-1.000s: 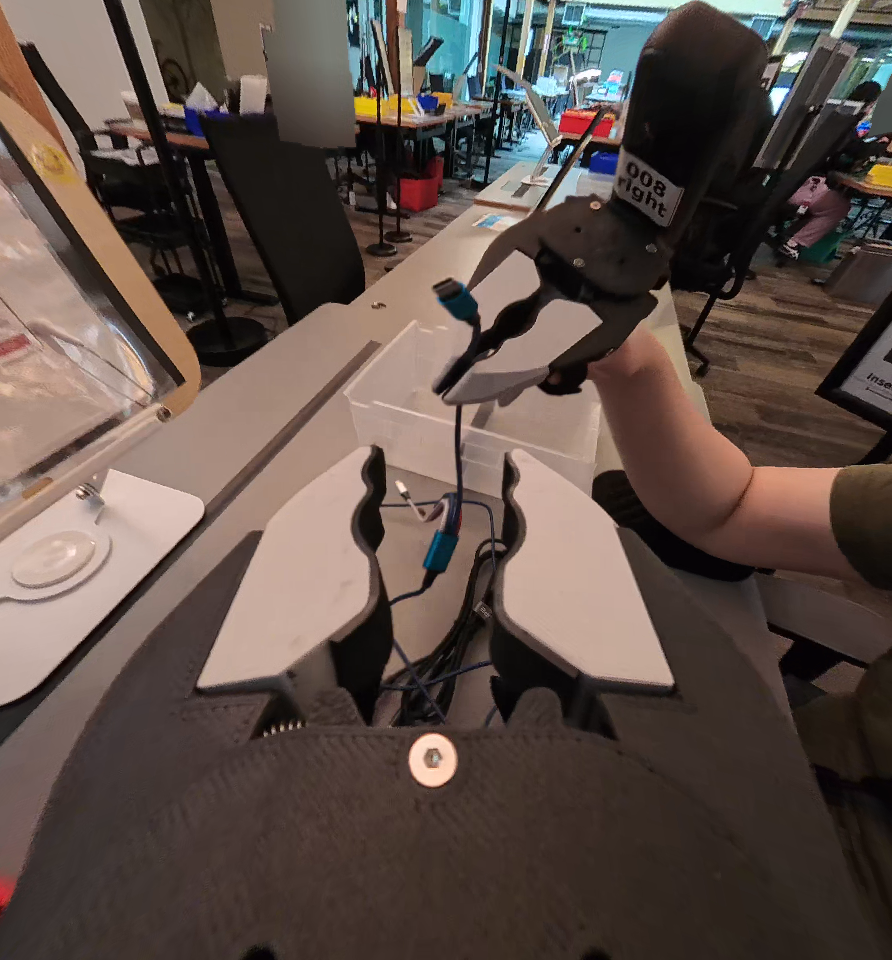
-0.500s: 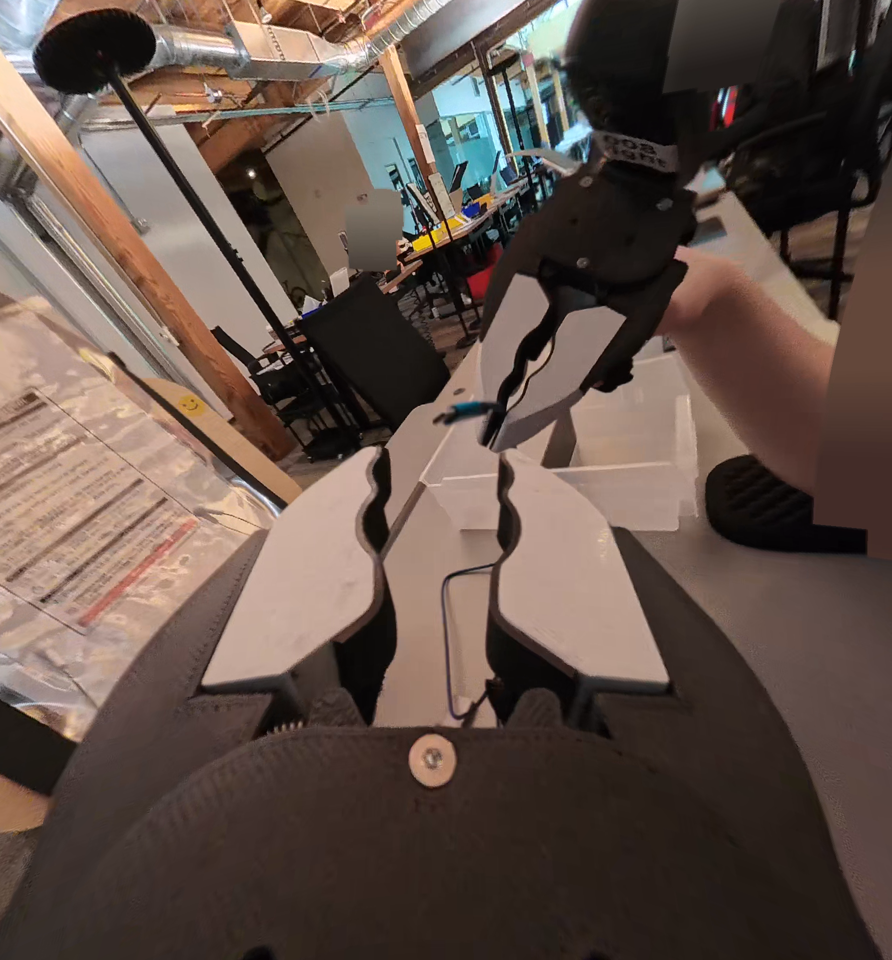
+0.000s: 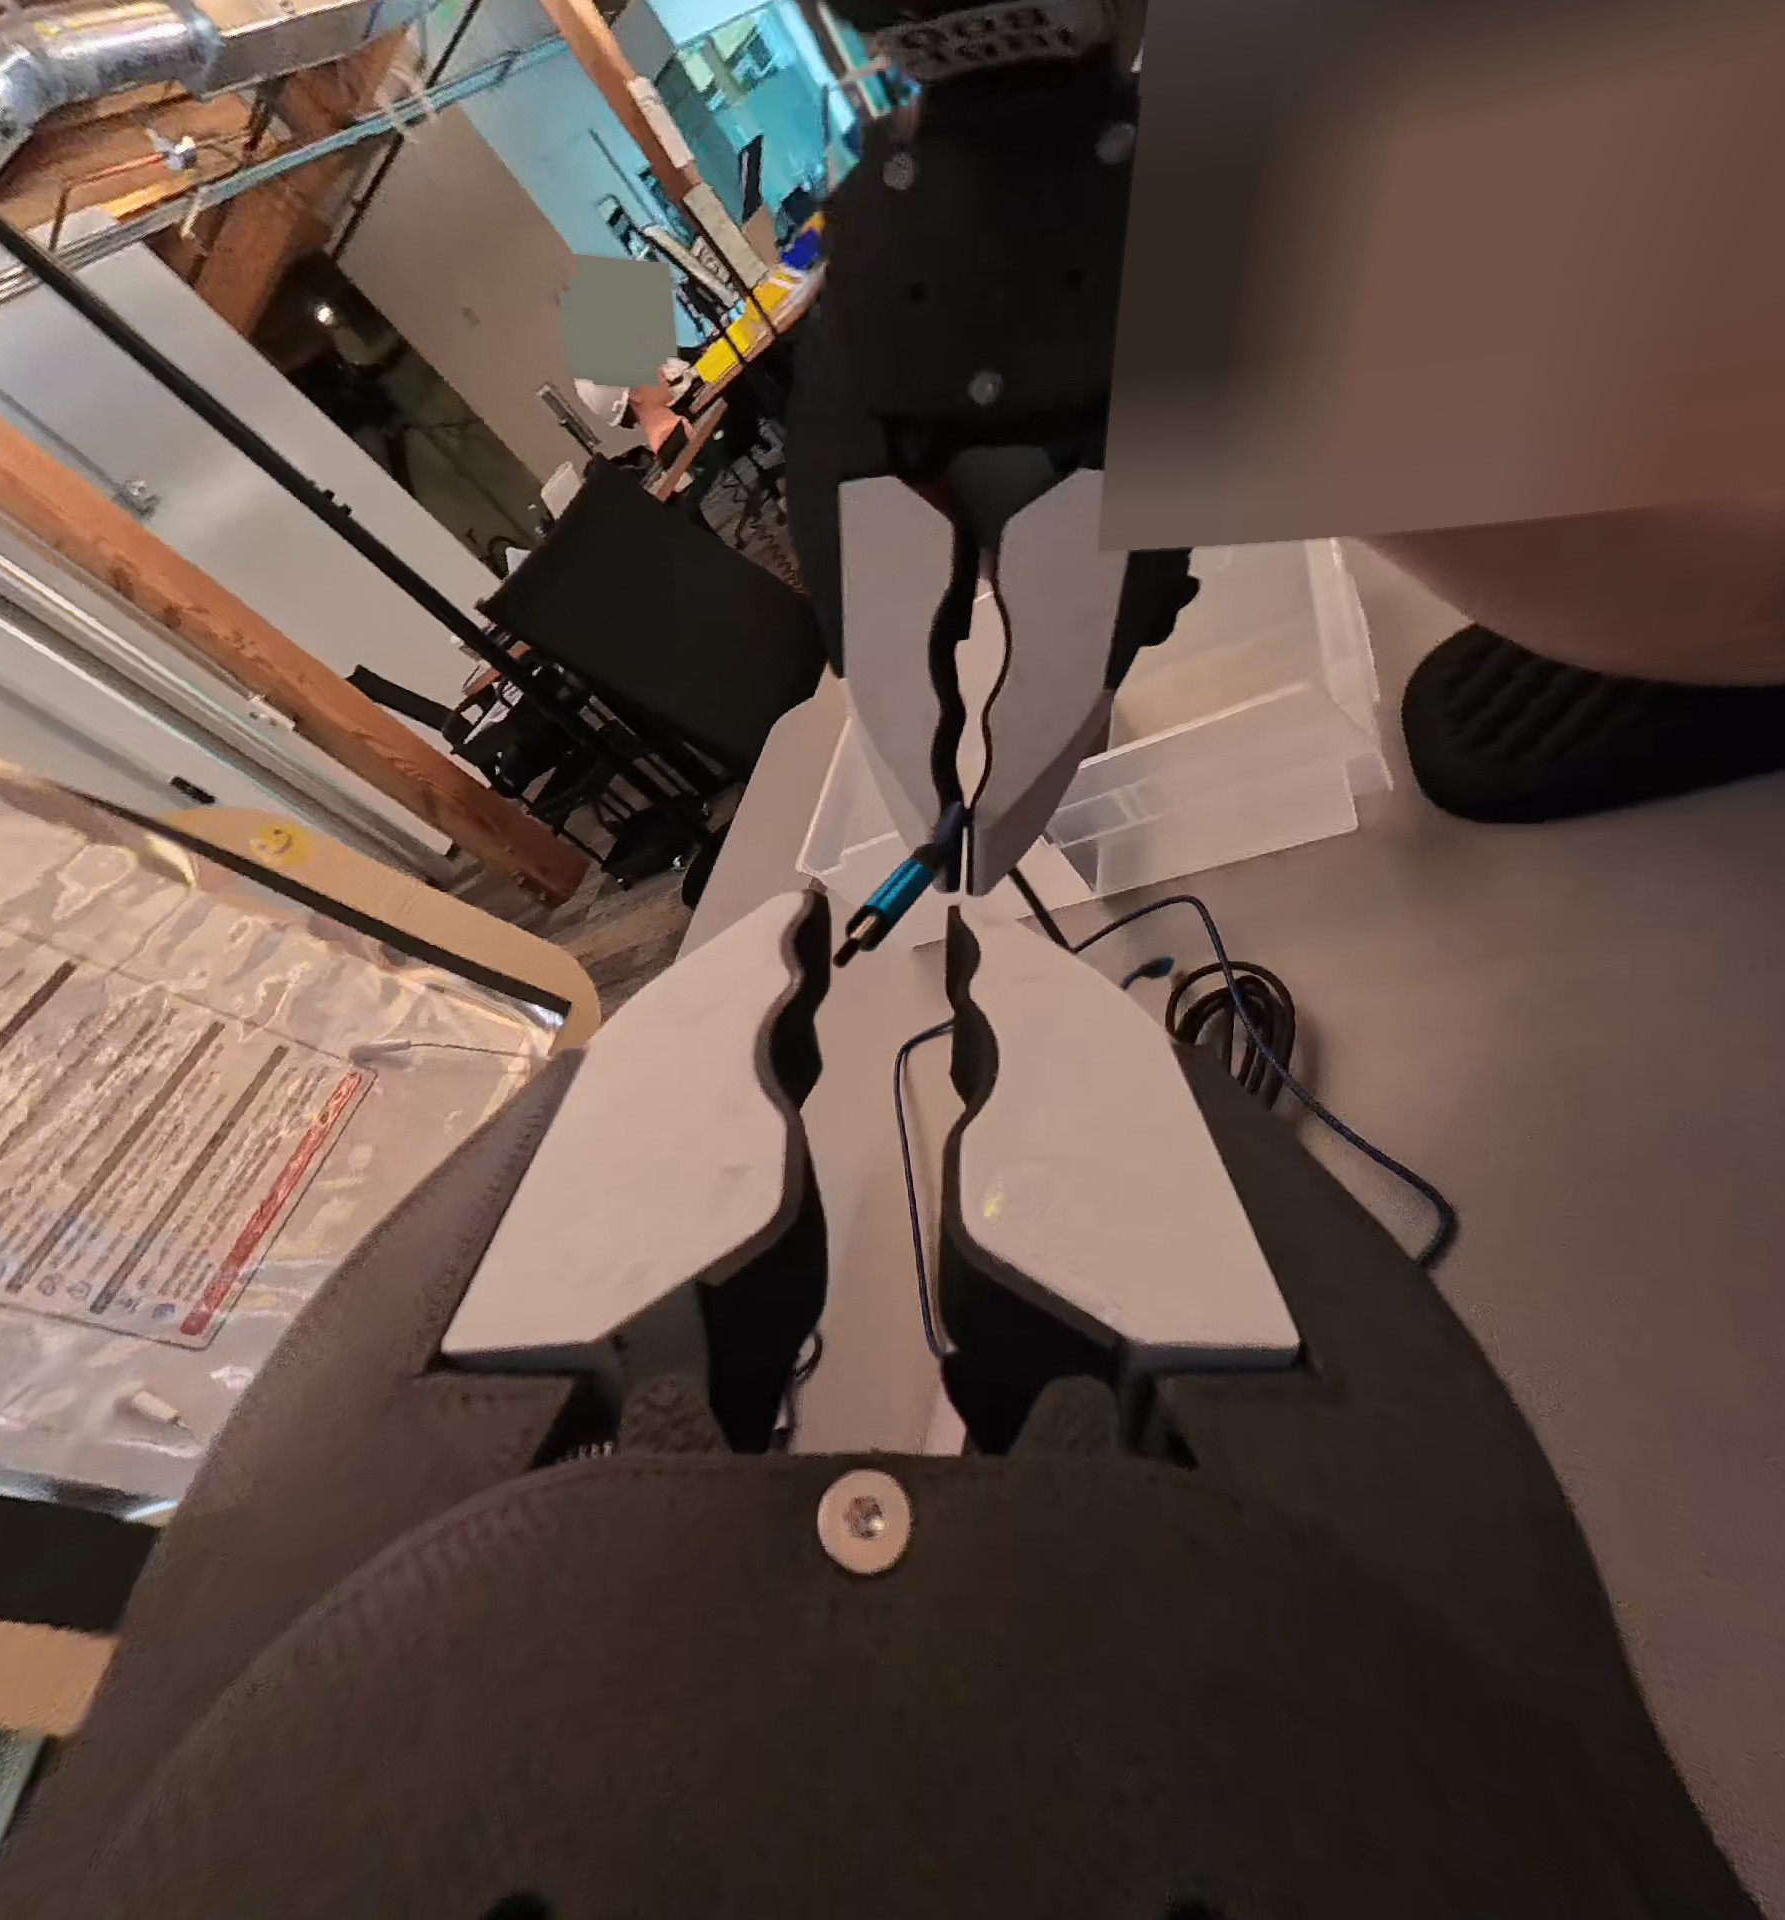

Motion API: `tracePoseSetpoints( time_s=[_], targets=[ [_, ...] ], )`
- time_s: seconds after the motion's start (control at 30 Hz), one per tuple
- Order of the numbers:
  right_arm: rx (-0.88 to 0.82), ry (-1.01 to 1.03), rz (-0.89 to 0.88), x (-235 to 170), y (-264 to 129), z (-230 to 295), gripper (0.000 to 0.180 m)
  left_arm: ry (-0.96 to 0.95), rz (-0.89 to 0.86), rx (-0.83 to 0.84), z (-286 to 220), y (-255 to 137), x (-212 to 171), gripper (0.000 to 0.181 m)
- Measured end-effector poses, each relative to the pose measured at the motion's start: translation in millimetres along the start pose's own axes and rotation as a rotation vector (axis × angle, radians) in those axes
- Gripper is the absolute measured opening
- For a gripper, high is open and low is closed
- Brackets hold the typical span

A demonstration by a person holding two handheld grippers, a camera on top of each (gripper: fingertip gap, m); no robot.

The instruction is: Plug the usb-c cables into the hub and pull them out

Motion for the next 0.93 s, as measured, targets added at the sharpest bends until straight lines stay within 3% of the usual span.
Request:
tracePoseSetpoints(
  time_s=[0.27,0.47,0.63,0.8,0.87,0.93],
  targets=[
    [0.081,0.010,0.025,-6.8,5.9,1.6,0.003,-0.017,-0.007,-0.109,-8.8,2.0,0.6,0.009],
    [0.144,-0.021,-0.047,-6.6,9.9,2.6,0.005,-0.232,-0.066,-0.171,0.3,2.9,5.9,0.006],
    [0.163,-0.157,-0.281,-0.6,-4.5,3.8,0.031,-0.385,-0.060,-0.200,9.9,-2.3,5.7,0.006],
    [0.011,-0.175,-0.786,16.0,-35.6,-13.5,0.042,-0.578,-0.144,-0.288,18.6,-13.0,12.1,0.006],
    [-0.171,-0.233,-0.873,13.9,-33.4,-22.2,0.041,-0.651,-0.183,-0.334,21.4,-18.1,15.2,0.006],
    [-0.374,-0.315,-0.851,12.9,-20.6,-26.9,0.041,-0.717,-0.238,-0.367,24.7,-23.2,19.2,0.006]
  ],
)
Point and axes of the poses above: each gripper's, where its closed fingertips meet, y out along the fingers, x out of its top, z = x × y across the jaws, the point moved 7 cm from there along -y, back along the fingers, and after that the axes turned 13 degrees about y, right-handed, at the moved point
